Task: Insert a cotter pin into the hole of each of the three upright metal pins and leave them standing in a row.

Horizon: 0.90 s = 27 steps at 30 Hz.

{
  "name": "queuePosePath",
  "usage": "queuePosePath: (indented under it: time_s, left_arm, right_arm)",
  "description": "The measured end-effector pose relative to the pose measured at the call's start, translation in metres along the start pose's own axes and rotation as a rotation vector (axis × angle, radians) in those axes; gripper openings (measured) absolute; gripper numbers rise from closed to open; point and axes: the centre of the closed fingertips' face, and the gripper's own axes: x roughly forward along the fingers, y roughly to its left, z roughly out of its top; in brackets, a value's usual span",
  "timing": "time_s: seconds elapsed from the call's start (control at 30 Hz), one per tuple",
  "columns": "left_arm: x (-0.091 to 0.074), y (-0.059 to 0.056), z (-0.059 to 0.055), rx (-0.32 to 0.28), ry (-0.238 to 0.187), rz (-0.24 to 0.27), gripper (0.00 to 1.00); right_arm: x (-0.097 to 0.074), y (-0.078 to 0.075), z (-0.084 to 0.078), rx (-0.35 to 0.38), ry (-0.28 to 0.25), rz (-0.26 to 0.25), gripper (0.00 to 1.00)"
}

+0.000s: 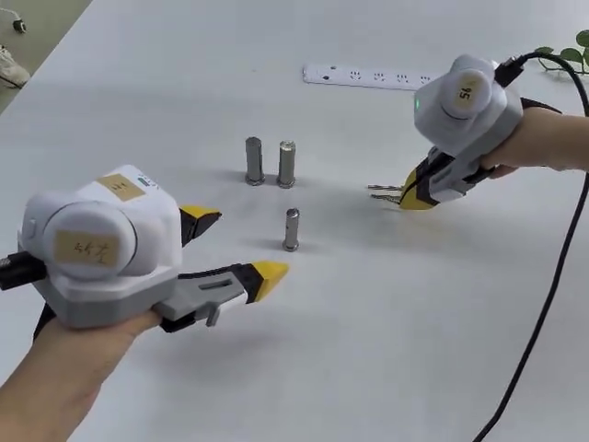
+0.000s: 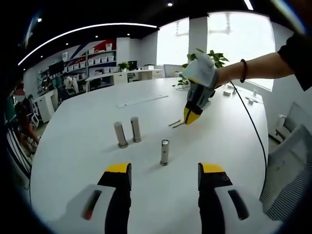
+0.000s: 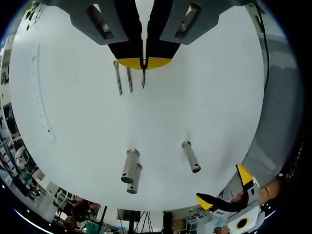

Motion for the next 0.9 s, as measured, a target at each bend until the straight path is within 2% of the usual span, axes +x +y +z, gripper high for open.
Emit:
queuePosePath:
  time_s: [0.4, 0.63, 0.9]
  left_arm:
    - [-0.005, -0.013, 0.001, -0.031, -0.005, -0.036, 0.43]
    - [-0.004, -0.021, 0.002, -0.064, -0.002, -0.072, 0.37]
    - [0.0, -0.031, 0.003, -0.091, 0.0, -0.117, 0.33]
  right_arm:
    - [-0.012, 0.035, 0.021, -0.05, -0.094, 0.004, 0.0]
    - [-0.021, 0.067, 0.04, -0.137, -0.141, -0.029, 0.0]
    - [-0.031, 0.086, 0.061, -0.224, -0.183, -0.055, 0.0]
